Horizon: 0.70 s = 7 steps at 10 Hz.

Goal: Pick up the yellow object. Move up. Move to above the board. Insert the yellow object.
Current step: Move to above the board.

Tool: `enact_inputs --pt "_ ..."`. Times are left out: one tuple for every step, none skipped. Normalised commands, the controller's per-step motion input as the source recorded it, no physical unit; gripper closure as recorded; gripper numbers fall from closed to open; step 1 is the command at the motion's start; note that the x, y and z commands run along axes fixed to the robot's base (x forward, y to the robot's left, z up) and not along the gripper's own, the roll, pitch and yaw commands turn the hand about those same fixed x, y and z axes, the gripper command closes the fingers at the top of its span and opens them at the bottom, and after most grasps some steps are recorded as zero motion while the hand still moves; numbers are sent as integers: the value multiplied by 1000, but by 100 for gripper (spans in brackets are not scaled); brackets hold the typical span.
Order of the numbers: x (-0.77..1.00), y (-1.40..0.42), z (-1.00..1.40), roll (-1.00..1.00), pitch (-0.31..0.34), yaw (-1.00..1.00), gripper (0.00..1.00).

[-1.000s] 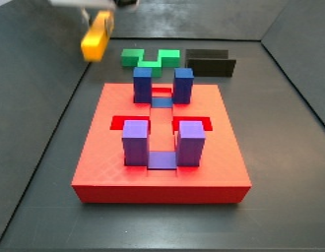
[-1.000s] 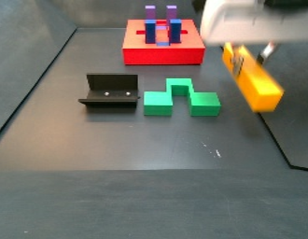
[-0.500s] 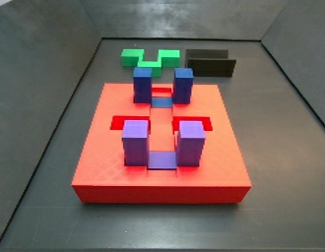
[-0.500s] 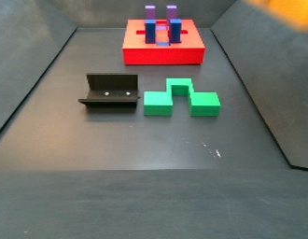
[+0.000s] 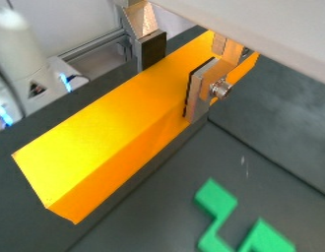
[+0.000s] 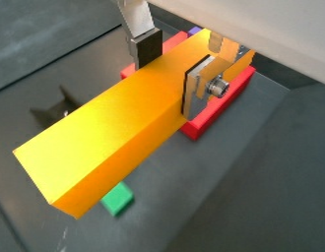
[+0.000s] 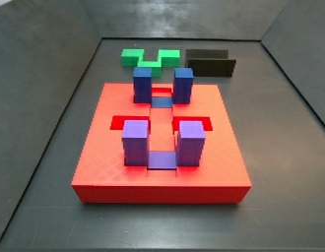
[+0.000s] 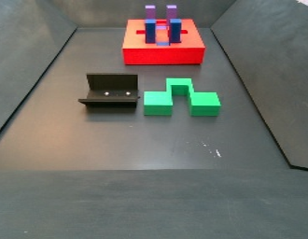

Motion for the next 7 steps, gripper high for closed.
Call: enact_inputs --pt "885 -1400 179 -44 107 -34 100" --pt "887 -1400 182 -34 114 -18 100" --pt "882 -1400 188 -2 116 -3 100" --pt "912 -1400 198 -7 127 -2 100" --pt "936 -1400 203 13 139 7 100" --pt "996 -1400 203 43 164 8 100" --pt "486 -596 96 84 190 10 100"
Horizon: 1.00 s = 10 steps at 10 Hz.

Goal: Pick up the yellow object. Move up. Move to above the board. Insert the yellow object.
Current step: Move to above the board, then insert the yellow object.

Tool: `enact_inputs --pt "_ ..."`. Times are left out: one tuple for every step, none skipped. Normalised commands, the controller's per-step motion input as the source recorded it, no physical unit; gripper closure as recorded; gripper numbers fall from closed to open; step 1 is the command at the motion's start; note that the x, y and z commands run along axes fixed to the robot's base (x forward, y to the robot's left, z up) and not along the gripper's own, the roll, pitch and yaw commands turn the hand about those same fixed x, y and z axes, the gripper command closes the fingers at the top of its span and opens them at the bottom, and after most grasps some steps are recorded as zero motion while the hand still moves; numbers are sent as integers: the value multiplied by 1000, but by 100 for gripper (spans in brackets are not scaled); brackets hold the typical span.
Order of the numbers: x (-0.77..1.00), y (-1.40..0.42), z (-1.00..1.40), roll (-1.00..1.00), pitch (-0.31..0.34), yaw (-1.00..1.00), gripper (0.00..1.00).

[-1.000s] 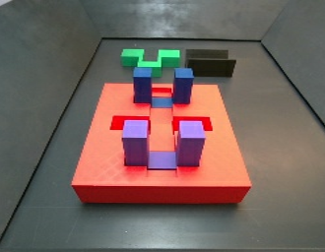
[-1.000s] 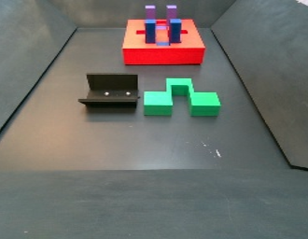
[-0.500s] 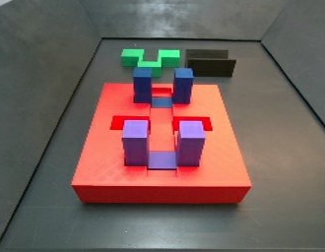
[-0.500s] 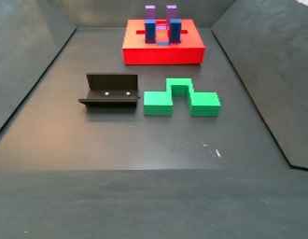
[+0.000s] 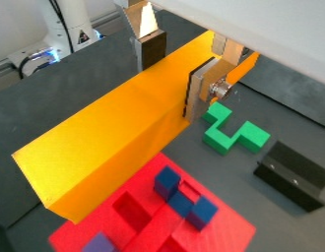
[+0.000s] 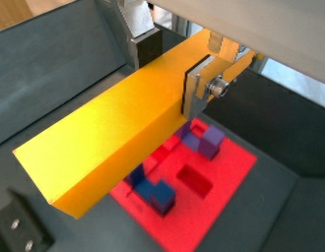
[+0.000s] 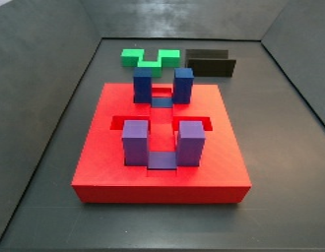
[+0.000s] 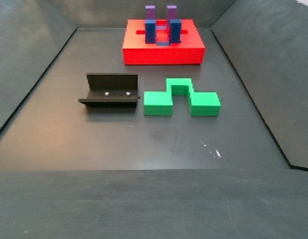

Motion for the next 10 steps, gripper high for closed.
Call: enact_inputs --pt "270 -282 60 80 179 8 100" --pt "0 -89 -214 86 31 -17 100" --pt "0 -114 -194 94 20 -31 100" --pt "0 -123 -186 94 14 -31 100" --pt "0 -34 -26 0 0 -14 100" --pt "0 -37 -26 -7 -6 0 100" --pt "163 -206 -311 57 -114 0 100" --pt "489 -229 -531 64 -176 0 100" --pt "634 -214 -589 56 -206 0 100" --pt "643 -243 -620 114 -176 0 100"
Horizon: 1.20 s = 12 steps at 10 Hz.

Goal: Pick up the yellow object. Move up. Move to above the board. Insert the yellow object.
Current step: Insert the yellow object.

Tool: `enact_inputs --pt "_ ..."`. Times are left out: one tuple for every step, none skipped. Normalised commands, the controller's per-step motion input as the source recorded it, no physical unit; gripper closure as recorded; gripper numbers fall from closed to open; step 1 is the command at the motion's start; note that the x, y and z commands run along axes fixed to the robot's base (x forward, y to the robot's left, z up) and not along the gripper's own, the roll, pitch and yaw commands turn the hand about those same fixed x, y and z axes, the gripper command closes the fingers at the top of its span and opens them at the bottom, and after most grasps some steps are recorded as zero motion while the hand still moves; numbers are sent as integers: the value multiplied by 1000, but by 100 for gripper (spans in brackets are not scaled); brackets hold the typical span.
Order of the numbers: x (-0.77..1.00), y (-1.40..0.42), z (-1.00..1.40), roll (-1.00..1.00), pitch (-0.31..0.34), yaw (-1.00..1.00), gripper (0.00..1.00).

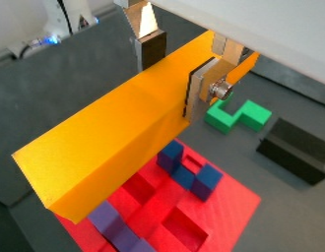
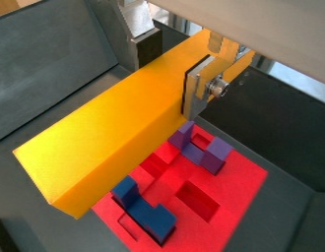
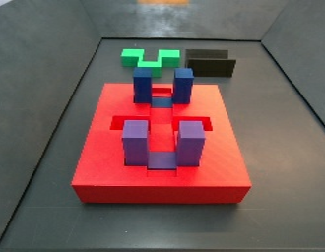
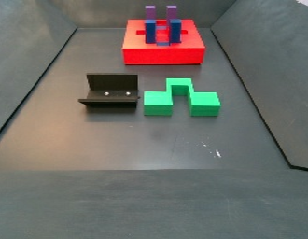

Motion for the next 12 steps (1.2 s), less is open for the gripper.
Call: enact_inputs --pt "614 -226 -634 166 -160 0 100" --pt "609 -209 -623 199 -149 0 100" --pt "483 -117 -537 257 -71 14 100" --pt "320 0 -626 83 -60 49 100" --pt "137 194 -603 -3 -44 134 100" --pt "0 146 -586 0 0 86 100" --pt "-31 23 -640 29 0 3 100" --pt "-86 0 -546 0 20 0 100" --pt "-46 -14 -386 0 21 0 100" --pt "-66 -86 -289 91 13 0 100" --pt "-120 -146 -263 260 4 0 100" --pt "-217 -151 -183 350 14 0 100"
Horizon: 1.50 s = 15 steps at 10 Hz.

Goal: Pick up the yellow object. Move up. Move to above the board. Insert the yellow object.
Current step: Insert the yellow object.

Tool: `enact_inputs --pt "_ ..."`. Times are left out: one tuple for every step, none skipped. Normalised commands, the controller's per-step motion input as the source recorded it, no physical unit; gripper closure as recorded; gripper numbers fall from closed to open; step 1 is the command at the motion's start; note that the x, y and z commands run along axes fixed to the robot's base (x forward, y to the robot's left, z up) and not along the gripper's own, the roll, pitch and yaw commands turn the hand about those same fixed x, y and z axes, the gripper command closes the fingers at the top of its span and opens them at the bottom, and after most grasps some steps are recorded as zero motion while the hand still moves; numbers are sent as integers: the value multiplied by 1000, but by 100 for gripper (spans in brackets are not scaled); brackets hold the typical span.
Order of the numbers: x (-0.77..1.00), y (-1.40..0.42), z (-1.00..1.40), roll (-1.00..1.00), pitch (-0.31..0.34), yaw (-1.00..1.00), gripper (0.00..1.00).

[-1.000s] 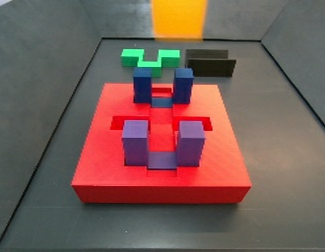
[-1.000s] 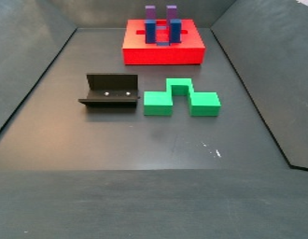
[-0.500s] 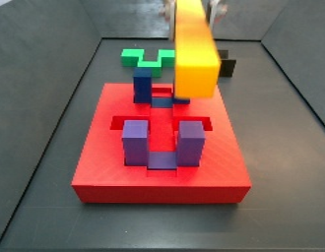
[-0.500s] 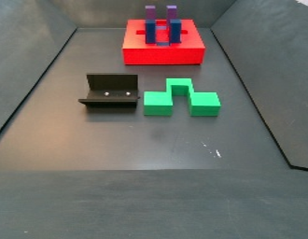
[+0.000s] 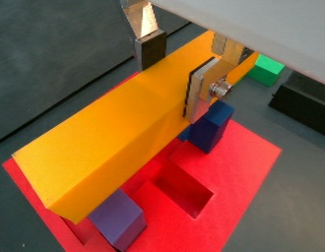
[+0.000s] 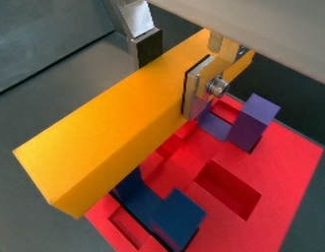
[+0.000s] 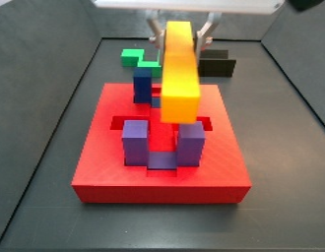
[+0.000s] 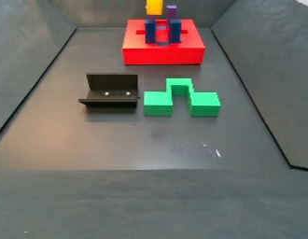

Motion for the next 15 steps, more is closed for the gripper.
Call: enact_inputs --pt "-226 -160 -146 361 20 0 100" --pt "-257 -149 -157 351 1 0 100" --pt "-149 -106 -217 216 0 0 100" --pt "-37 -60 -217 124 0 0 100" --pt "-49 0 -209 9 0 0 100" --pt "0 0 -263 3 16 0 100" --pt "0 0 -311 60 33 140 100" --pt "26 0 -300 47 36 180 100" --pt "20 -9 -280 69 33 183 100" --pt "66 -23 -274 96 41 186 100" --pt "131 -109 -203 180 50 169 100" --pt "231 -106 -77 204 70 143 100" --pt "237 -109 -43 197 60 89 100" --pt "243 -103 -51 197 63 60 100" --pt "209 -117 -57 201 60 0 100"
